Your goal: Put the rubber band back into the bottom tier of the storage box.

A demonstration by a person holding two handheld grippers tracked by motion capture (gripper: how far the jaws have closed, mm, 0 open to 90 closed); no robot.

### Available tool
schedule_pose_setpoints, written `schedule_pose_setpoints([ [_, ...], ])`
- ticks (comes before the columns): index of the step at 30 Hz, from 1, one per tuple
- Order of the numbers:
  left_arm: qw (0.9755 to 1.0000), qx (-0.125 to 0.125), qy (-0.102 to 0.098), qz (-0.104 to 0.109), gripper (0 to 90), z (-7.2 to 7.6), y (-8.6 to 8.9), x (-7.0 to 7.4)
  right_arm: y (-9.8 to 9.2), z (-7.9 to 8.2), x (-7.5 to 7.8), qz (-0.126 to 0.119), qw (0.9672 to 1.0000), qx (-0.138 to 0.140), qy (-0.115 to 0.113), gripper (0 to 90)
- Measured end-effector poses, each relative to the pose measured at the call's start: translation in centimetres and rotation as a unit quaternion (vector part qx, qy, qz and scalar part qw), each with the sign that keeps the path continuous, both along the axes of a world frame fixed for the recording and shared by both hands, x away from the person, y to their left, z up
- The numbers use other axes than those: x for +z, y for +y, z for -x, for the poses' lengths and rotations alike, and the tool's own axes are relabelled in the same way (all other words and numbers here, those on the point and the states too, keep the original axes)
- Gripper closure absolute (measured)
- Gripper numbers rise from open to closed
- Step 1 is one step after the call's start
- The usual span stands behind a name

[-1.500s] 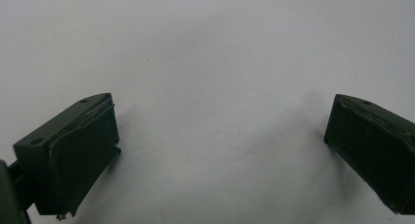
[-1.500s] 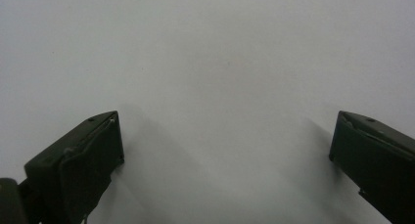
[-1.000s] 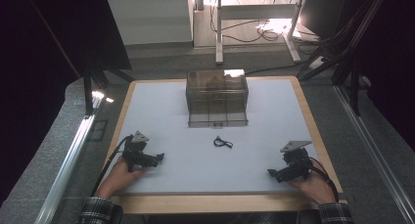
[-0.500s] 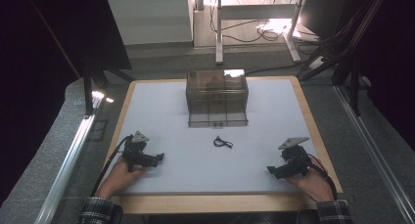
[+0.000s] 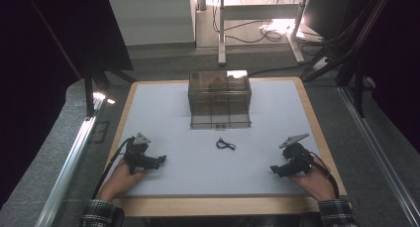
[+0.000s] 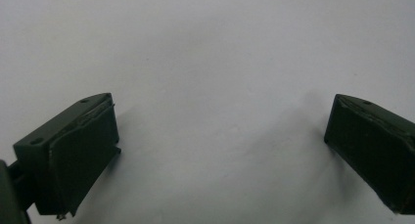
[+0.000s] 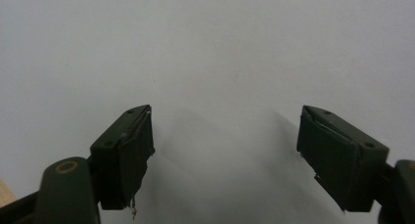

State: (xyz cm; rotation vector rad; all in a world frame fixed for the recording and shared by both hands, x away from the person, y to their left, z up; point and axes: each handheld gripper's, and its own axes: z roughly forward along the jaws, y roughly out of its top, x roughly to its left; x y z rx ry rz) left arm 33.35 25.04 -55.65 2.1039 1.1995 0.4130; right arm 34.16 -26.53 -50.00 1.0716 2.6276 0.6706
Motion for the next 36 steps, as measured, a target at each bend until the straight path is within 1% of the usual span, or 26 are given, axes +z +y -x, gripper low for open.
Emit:
schedule_pose_setpoints([
  [5,1.0,0.0,0.0,0.0,0.0,0.0,0.0,0.0,0.4,-0.3,0.3,0.001,1.0,0.002,0.005,26.0],
  [19,1.0,0.0,0.0,0.0,0.0,0.0,0.0,0.0,1.1,-1.2,0.7,0.005,0.9998,0.006,0.02,31.3],
  [24,1.0,0.0,0.0,0.0,0.0,0.0,0.0,0.0,1.4,-1.5,0.9,0.002,0.9996,0.005,0.028,34.0],
  [36,1.0,0.0,0.0,0.0,0.0,0.0,0.0,0.0,2.7,-2.4,1.3,0.011,0.9987,0.019,0.046,42.9],
])
